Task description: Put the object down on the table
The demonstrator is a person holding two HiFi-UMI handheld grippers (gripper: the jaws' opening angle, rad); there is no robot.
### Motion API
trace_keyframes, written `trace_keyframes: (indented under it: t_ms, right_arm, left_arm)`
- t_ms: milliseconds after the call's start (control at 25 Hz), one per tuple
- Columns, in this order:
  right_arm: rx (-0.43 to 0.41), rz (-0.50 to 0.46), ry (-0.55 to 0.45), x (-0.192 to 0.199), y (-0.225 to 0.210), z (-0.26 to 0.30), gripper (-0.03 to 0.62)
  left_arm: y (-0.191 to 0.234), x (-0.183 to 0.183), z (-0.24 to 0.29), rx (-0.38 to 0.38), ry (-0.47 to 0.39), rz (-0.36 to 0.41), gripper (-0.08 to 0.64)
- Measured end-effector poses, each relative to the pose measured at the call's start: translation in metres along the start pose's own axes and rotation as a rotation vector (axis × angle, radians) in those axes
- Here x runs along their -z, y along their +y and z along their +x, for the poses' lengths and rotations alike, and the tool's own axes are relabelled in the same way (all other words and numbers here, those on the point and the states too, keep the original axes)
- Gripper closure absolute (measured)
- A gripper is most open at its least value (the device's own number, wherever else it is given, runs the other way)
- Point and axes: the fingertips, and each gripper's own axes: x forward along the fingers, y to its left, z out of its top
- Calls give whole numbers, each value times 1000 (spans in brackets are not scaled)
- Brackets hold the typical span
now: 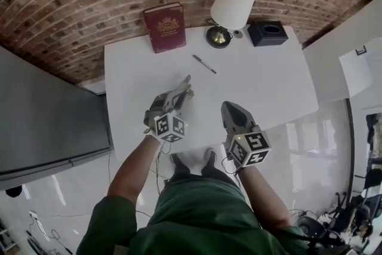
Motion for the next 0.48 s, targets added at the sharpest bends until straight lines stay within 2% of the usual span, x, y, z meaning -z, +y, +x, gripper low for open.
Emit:
trace_keyframes:
  t_ms: [480]
  right_arm:
    - [18,-4,60,18,-1,9,589]
  left_arm:
    - [-26,42,29,35,40,75,535]
